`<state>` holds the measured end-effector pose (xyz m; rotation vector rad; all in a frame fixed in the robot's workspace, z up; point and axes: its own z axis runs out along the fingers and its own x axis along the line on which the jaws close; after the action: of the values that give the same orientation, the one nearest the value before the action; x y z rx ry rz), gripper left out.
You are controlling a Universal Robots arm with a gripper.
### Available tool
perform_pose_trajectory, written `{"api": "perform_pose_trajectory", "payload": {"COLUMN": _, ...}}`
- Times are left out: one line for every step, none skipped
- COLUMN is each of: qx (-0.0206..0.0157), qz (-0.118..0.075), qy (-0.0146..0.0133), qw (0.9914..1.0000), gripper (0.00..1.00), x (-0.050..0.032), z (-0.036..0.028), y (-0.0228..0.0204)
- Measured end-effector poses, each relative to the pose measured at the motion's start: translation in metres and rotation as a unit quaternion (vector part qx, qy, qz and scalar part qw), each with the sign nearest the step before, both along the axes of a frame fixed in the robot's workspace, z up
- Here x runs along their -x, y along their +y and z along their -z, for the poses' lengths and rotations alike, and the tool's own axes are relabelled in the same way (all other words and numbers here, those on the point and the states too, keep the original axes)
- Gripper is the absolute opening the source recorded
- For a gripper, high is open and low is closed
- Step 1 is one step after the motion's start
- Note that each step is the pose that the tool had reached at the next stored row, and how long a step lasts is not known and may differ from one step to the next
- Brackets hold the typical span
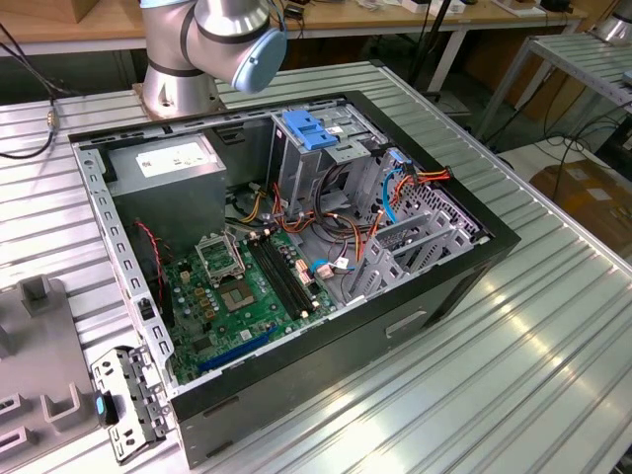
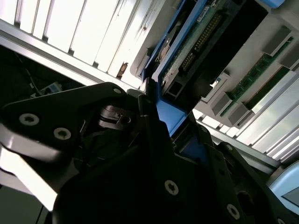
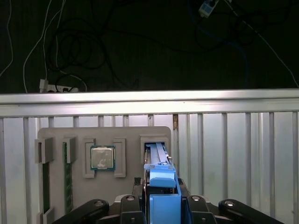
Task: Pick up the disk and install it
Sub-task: 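Pick up the disk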
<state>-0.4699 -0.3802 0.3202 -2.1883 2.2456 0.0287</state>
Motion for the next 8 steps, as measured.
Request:
{"api": "perform_pose_trajectory", "payload": {"qx": 0.0000, "qz": 0.000, "qy": 0.0000, "qw": 1.00000, "gripper": 0.37, "x": 0.0000, "z": -0.0013, "y": 0.0000}}
{"api": "perform_pose_trajectory", "payload": {"qx": 0.0000, "qz": 0.000, "qy": 0.0000, "qw": 1.00000, "gripper": 0.37, "x": 0.0000, "z": -0.0029, "y": 0.0000}}
{"api": "perform_pose_trajectory", "payload": {"qx": 0.0000, "qz": 0.000, "qy": 0.0000, "qw": 1.00000, "gripper": 0.37, "x": 0.0000, "z": -0.0048, "y": 0.0000}}
{"api": "perform_pose_trajectory", "payload": {"qx": 0.0000, "qz": 0.000, "qy": 0.0000, "qw": 1.00000, "gripper": 0.37, "x": 0.0000, "z": -0.0062, "y": 0.0000}}
{"api": "perform_pose_trajectory", "payload": {"qx": 0.0000, "qz": 0.000, "qy": 0.0000, "qw": 1.00000, "gripper": 0.37, "x": 0.0000, "z": -0.0076, "y": 0.0000}}
{"api": "perform_pose_trajectory", "payload": {"qx": 0.0000, "qz": 0.000, "qy": 0.0000, "qw": 1.00000, "gripper": 0.37, "x": 0.0000, "z": -0.0095, "y": 0.0000}}
{"api": "perform_pose_trajectory", "payload": {"qx": 0.0001, "qz": 0.000, "qy": 0.0000, "qw": 1.00000, "gripper": 0.37, "x": 0.0000, "z": -0.0108, "y": 0.0000}}
{"api": "perform_pose_trajectory", "payload": {"qx": 0.0002, "qz": 0.000, "qy": 0.0000, "qw": 1.00000, "gripper": 0.37, "x": 0.0000, "z": -0.0123, "y": 0.0000}}
